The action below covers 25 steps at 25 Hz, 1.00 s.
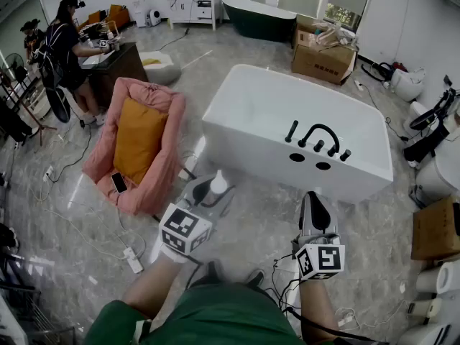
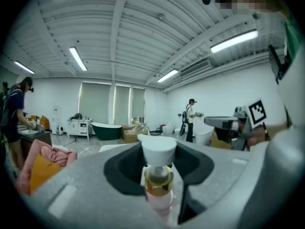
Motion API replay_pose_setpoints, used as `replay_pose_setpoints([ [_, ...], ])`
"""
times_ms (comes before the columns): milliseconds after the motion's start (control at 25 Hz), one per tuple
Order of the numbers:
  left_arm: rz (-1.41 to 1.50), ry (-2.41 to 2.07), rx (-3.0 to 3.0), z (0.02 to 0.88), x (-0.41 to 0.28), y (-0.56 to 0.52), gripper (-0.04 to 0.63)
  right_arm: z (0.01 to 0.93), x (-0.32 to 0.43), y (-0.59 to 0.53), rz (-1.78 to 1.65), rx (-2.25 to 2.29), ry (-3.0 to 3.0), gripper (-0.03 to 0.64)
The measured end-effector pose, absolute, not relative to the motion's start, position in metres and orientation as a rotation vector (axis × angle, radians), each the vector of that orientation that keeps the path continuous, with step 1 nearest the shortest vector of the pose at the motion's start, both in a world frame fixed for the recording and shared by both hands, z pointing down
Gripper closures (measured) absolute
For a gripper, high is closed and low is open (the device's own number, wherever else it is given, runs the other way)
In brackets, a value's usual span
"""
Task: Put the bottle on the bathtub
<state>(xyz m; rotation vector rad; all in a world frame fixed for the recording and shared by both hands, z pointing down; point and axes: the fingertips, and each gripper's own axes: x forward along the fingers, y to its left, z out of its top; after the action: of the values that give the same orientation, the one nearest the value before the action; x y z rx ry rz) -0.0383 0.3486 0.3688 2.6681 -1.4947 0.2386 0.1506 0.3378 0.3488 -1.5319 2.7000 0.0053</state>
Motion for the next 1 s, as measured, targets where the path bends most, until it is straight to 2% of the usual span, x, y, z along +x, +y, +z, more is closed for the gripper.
replay_pose_setpoints([
  [720, 0.257, -1.39, 2.743, 0.36, -0.129, 0.299, 0.433, 0.335, 0.075, 0.305, 0.015, -1.728, 2.622, 0.601],
  [920, 0.223, -1.405, 2.708, 0.355, -0.14, 0.277, 0.433, 0.325, 0.084, 0.278, 0.006, -1.74, 2.591, 0.487],
  [1000, 0.226, -1.408, 2.7, 0.356, -0.139, 0.266, 0.433, 0.328, 0.088, 0.262, -0.008, -1.745, 2.588, 0.483],
])
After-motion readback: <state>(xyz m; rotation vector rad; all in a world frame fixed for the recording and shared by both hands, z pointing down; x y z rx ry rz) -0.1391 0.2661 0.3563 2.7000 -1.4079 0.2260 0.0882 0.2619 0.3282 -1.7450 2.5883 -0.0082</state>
